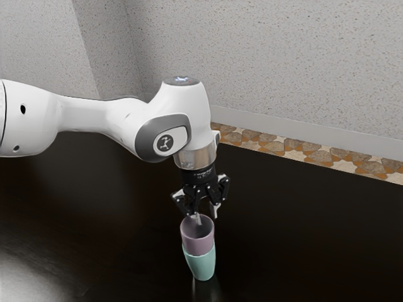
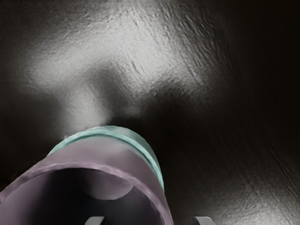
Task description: Place the left cup onto the right cup
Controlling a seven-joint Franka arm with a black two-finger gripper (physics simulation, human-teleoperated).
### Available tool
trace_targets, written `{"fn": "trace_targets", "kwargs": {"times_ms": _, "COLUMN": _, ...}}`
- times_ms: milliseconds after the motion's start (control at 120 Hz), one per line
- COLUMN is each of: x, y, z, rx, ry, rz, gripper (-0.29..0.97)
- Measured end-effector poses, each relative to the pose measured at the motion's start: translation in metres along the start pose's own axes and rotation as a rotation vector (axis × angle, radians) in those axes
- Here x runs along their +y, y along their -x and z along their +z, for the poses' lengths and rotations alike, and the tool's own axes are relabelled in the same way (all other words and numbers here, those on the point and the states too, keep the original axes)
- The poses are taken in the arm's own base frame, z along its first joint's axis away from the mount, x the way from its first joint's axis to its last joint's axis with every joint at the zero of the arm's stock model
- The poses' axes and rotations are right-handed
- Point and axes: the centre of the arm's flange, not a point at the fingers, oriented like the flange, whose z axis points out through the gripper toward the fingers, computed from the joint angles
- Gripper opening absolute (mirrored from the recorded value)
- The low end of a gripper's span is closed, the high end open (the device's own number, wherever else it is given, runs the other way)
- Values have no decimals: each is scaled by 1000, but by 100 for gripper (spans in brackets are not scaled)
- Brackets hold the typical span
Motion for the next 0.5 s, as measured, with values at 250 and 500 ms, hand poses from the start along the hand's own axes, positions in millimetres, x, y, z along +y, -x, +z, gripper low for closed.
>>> {"fn": "trace_targets", "kwargs": {"times_ms": 250, "x": 0, "y": 0, "z": -1, "rx": 4, "ry": 2, "rz": 6, "gripper": 56}}
{"fn": "trace_targets", "kwargs": {"times_ms": 500, "x": -2, "y": 0, "z": -5, "rx": 10, "ry": 4, "rz": 11, "gripper": 64}}
